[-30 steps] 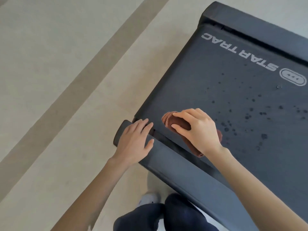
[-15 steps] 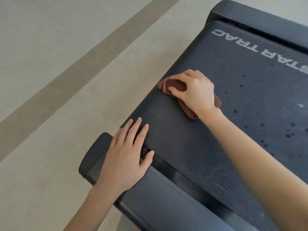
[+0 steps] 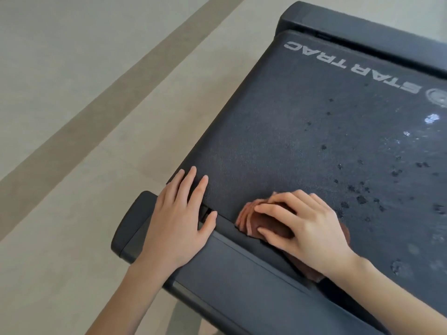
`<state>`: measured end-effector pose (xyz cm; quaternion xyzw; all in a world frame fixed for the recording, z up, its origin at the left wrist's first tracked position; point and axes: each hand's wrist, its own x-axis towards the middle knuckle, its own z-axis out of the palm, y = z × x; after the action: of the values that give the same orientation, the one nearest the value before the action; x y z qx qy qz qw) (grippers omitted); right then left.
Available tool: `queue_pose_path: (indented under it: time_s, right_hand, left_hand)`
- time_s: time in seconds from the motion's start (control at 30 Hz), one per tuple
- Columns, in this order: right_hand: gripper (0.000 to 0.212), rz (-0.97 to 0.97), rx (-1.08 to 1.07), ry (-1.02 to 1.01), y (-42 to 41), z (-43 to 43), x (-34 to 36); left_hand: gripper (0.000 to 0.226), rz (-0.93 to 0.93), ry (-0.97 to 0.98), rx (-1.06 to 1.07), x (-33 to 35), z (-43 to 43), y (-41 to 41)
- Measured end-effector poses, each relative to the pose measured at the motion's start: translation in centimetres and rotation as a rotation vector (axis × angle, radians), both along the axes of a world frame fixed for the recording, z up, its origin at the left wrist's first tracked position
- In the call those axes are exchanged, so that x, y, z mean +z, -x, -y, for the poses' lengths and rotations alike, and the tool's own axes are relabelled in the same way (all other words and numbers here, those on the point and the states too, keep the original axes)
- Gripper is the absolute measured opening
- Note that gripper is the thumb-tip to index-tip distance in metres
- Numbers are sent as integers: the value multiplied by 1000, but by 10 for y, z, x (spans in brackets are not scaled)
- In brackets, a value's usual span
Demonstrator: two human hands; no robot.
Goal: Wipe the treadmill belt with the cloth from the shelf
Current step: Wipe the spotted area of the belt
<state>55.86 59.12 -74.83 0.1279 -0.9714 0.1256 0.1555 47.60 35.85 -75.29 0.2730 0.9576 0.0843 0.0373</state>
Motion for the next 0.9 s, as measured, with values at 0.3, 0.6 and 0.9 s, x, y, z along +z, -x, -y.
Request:
queue_pose_path:
  time_s: [0.3, 0.6, 0.9]
  right_hand:
    - [36, 14, -436, -34, 132, -31, -1]
    - [41, 6, -363, -43, -47, 9, -1]
    - [42, -25, -513, -57, 52, -63, -3]
  left_hand:
    - [62, -38, -21, -165, -4, -8, 4]
    - [65, -45, -94, -155, -8, -23, 2]
    - [64, -57, -89, -313, -14, -69, 4]
